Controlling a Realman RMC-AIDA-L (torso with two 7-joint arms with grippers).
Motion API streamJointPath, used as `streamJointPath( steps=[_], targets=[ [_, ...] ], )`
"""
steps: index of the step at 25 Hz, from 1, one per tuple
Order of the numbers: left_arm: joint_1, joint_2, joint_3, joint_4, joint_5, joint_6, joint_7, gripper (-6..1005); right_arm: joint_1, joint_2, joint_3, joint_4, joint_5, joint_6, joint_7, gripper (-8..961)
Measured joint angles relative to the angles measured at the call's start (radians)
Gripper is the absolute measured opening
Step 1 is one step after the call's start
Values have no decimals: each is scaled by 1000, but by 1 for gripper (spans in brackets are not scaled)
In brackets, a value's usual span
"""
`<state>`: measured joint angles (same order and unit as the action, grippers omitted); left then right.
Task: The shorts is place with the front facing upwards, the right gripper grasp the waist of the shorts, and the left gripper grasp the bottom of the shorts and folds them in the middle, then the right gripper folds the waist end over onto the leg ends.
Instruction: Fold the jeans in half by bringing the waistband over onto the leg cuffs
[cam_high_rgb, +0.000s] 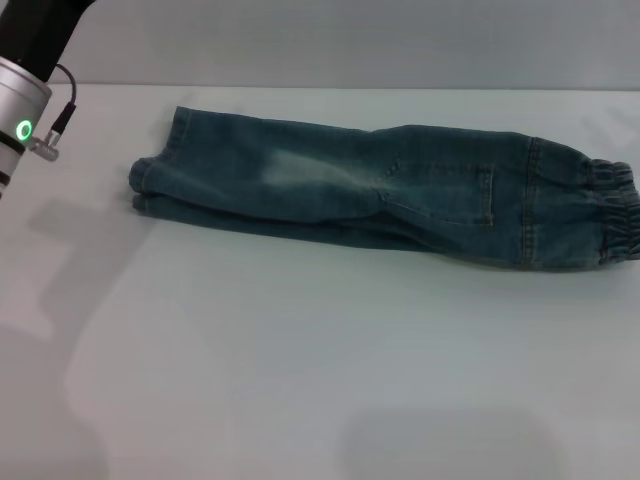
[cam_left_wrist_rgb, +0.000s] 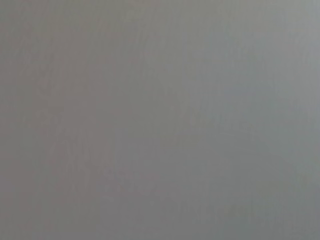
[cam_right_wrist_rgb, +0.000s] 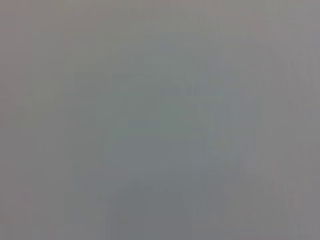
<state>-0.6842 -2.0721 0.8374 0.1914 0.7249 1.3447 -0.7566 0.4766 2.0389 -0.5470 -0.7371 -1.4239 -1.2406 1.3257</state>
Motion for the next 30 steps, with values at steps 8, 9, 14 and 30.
streamJointPath(
  steps=[8,9,14,30],
  targets=[
    [5,-2,-2,-46,-42,45,129,837,-3,10,1,17,79,5,-69,448],
    [5,-3,-2,-48,-42,47,142,837,-1,11,1,22,80,6,-76,448],
    [1,-6,0,-59,-43,49,154,837,11,13,-5,38,82,20,-77,448],
    [4,-6,5,-79,-44,43,190,838,113,-140,-107,-201,-583,-174,824,448]
  ],
)
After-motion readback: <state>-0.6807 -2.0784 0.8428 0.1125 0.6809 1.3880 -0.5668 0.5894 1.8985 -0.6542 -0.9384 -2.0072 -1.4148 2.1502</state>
